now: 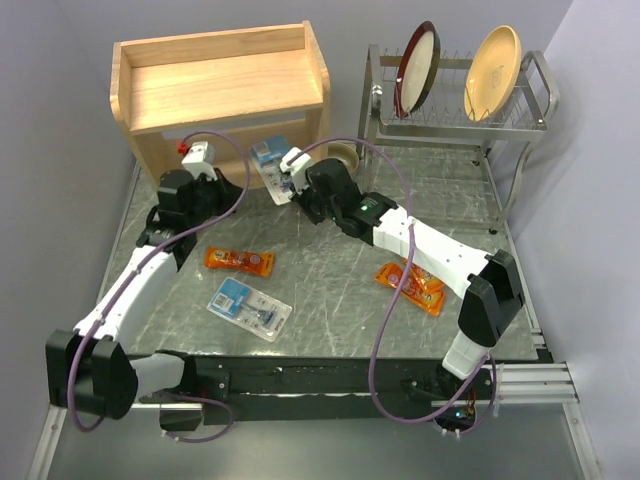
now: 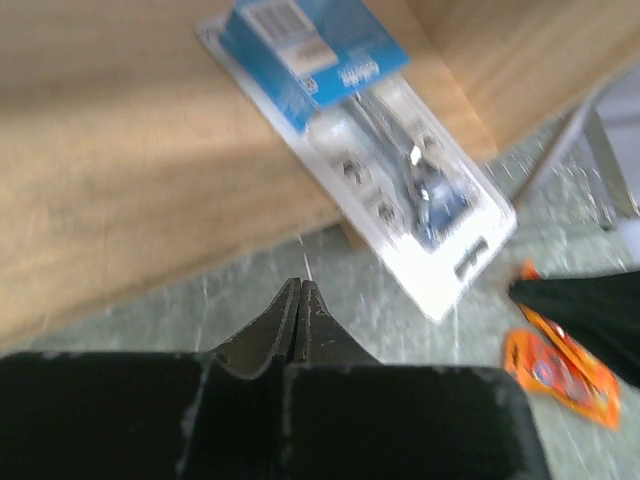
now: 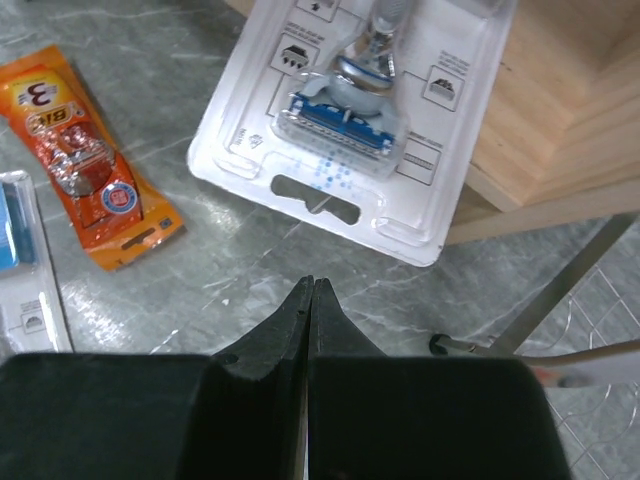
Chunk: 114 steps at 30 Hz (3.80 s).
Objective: Place and organize the shaving razors onto the shelf
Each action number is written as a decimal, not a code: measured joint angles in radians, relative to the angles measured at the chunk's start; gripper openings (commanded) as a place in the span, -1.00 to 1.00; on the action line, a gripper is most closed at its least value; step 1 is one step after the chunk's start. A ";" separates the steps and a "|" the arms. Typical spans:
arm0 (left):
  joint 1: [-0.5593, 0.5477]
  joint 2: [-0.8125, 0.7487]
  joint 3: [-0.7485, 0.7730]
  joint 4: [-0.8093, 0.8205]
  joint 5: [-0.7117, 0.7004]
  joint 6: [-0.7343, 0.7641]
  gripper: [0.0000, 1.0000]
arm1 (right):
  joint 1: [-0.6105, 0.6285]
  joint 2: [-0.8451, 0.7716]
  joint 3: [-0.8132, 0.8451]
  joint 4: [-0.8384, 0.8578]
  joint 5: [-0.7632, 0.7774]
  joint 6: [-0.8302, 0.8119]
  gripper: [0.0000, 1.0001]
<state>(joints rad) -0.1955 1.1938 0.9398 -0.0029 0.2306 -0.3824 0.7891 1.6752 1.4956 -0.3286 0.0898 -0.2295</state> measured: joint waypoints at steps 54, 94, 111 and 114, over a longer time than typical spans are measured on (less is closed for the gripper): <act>-0.182 0.390 0.251 0.188 -0.377 0.042 -0.03 | -0.021 0.067 0.038 0.091 0.077 0.045 -1.00; -0.079 -0.175 -0.087 -0.397 -0.243 0.084 0.98 | -0.014 0.164 0.185 0.153 0.110 -0.034 0.16; 0.304 -0.540 -0.116 -0.539 -0.232 -0.022 0.97 | 0.185 0.107 -0.099 -0.026 -0.476 -0.047 0.22; 0.349 -0.592 -0.109 -0.561 -0.225 -0.051 0.97 | 0.215 0.135 -0.099 -0.053 -0.503 -0.044 0.21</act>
<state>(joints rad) 0.1539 0.6022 0.8303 -0.5636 0.0055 -0.4332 1.0042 1.8099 1.3968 -0.3820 -0.4129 -0.2737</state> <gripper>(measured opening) 0.985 0.609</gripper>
